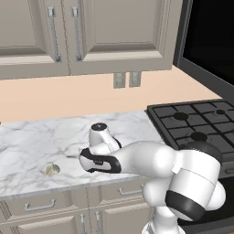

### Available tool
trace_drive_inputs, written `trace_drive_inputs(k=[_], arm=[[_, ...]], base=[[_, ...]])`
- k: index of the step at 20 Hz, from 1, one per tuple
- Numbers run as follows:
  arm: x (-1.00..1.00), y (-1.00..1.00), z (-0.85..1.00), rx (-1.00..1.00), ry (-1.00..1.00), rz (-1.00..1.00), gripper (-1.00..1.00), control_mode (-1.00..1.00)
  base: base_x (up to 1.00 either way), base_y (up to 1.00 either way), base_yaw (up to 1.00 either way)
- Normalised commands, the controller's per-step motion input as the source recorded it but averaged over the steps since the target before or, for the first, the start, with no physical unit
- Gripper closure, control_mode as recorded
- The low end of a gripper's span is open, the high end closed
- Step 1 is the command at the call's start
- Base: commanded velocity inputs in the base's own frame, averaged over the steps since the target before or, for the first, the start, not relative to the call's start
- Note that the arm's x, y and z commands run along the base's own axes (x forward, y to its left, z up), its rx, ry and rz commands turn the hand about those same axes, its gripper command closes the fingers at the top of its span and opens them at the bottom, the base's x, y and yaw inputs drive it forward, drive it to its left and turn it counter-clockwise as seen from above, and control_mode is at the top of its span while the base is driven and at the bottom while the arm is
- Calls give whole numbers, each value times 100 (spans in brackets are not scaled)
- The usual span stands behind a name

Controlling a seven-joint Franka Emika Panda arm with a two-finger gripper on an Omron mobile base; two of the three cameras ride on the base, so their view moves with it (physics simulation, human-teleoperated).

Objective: Pick the mug from the counter and place it inside the microwave. Then close the microwave.

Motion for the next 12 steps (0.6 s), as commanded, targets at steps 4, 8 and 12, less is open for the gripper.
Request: trace_drive_inputs(k=[4,8,12], arm=[[0,0,0,0,-2,0,100,-100],[-1,-13,1,0,-4,0,100,-100],[-21,-27,27,1,-11,8,100,-100]], base=[[0,0,0],[0,0,0],[0,0,0]])
